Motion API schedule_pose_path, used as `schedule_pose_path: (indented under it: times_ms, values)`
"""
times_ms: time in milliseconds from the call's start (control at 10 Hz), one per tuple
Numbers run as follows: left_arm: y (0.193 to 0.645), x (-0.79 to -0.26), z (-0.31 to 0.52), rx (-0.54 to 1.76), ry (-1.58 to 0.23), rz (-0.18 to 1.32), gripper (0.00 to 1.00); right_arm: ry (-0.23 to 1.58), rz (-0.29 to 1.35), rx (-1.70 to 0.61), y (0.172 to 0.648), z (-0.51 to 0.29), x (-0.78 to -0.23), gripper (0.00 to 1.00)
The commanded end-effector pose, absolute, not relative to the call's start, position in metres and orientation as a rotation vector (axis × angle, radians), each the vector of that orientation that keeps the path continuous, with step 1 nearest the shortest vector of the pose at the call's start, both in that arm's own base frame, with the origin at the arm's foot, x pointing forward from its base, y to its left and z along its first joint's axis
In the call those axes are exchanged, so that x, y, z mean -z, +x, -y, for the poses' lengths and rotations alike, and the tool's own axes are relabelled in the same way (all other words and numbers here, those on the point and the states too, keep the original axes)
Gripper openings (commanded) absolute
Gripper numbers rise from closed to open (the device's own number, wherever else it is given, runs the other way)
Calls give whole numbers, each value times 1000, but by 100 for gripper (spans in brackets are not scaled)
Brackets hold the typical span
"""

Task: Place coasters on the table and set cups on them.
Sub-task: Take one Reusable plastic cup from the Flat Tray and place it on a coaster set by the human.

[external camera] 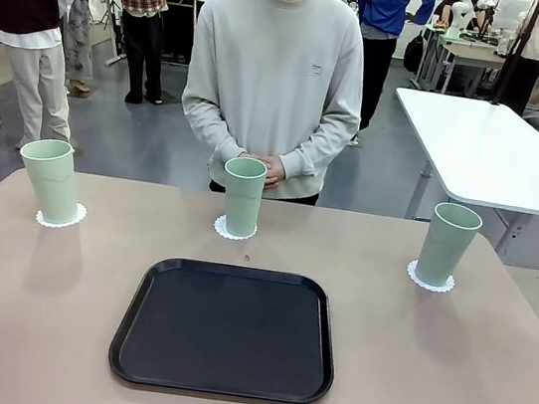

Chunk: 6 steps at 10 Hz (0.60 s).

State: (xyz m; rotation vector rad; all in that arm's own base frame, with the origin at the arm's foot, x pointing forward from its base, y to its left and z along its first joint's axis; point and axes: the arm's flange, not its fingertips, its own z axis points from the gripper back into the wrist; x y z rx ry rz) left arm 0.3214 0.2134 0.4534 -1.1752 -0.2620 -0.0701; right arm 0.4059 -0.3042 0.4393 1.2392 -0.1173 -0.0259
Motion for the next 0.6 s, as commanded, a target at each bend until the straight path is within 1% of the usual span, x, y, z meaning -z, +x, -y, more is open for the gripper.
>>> schedule_pose_path:
  times_ms: [0,500]
  values:
    - [321,-455,-214,75,-1184,277,100,1242,101,30,409,301,-437,100]
    - [321,-455,-214,75,-1184,277,100,1242,101,30,409,301,-437,100]
